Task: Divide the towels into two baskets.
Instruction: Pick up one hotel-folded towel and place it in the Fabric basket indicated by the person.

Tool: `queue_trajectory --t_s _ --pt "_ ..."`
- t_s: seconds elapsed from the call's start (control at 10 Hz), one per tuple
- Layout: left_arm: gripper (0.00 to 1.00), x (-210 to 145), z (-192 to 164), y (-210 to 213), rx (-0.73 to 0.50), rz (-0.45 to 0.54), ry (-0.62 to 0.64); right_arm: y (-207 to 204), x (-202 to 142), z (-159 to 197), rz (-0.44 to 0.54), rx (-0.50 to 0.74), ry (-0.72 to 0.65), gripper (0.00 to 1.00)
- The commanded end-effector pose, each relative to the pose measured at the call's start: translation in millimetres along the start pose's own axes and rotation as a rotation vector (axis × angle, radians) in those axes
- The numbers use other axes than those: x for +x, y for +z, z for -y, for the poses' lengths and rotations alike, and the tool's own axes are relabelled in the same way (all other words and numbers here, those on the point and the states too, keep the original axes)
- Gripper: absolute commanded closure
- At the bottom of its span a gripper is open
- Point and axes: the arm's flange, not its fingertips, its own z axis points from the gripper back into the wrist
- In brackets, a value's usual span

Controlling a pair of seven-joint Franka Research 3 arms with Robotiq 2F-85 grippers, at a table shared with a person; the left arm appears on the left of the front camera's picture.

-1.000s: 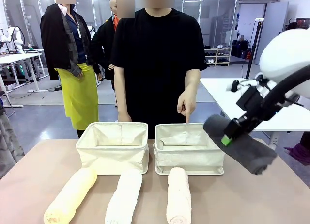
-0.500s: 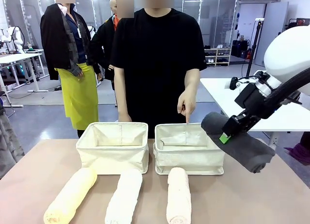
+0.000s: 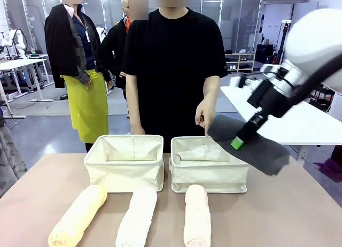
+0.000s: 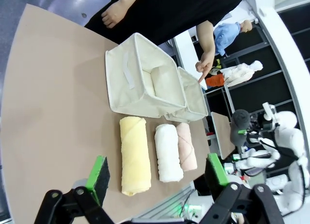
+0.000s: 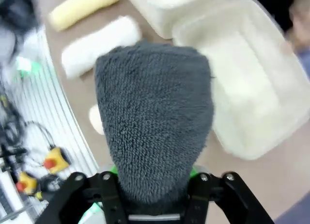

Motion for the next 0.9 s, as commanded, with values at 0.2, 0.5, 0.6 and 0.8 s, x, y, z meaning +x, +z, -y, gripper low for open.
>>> queue_trajectory --t_s 0.2,0.5,0.6,0.8 --pt "0.00 0 1 3 -0.014 0.007 -0.007 -53 106 64 -0.192 0.034 0.464 0.59" --pt "0.00 0 1 3 -0.014 0.007 -0.007 -109 135 97 -0.263 0.039 0.627 0.59" --pt "0.00 0 1 3 -0.014 0.007 -0.007 -124 133 105 -0.330 0.000 0.630 0.59" --pt "0.00 0 1 3 -0.014 0.007 -0.007 -144 123 120 -0.374 -0.041 0.596 0.59"
